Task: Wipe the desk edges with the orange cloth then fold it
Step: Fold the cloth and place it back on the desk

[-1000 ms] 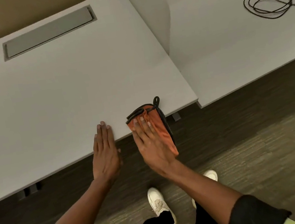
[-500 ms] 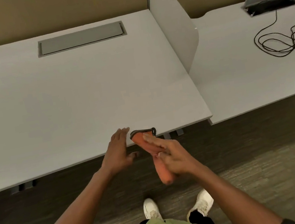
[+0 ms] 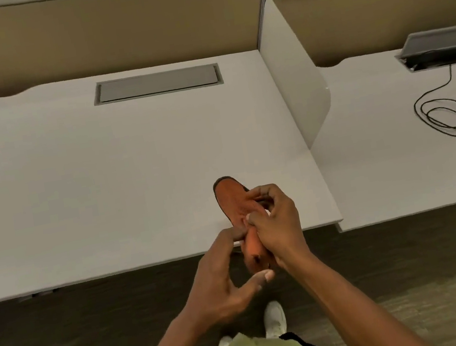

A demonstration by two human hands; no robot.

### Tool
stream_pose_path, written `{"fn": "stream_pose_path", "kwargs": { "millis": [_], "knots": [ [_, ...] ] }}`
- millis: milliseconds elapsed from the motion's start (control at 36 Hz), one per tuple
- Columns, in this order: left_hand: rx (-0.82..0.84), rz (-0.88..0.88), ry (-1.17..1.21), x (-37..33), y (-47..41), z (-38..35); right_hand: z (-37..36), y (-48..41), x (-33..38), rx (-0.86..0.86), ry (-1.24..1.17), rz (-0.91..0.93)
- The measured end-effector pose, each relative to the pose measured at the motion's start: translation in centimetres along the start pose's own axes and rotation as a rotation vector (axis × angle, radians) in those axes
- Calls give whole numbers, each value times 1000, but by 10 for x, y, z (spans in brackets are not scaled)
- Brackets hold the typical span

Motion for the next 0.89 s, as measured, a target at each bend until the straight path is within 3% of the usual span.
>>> {"fn": "stream_pose_path", "kwargs": {
  "millis": [111,306,417,556,750,889],
  "knots": [
    [-173,-8,-4,-2,-12,0,-3,-14,8,42,48,41],
    [-587,123,119,-2,-21,18,-8,-26,32,373,88,141],
    [-697,239,233,0,-29,24,6,-25,42,606,62,212],
    [-725,322,287,-2,-35,34,18,-30,37,704,240,319],
    [-738,418,306,-5,-31,53,17,-40,37,633,369,514],
    [-697,443,245,-2,-23,79,7,-51,44,405,498,613]
  ]
}}
Point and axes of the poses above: each hand's wrist, its own y-axis away from the middle knuckle, its own z-axis out of the back of the hand, x = y × z, the point moved 4 cm from there along -y, towards the middle knuckle, and after that the axes turned 13 degrees about x, right-handed, at the moved point
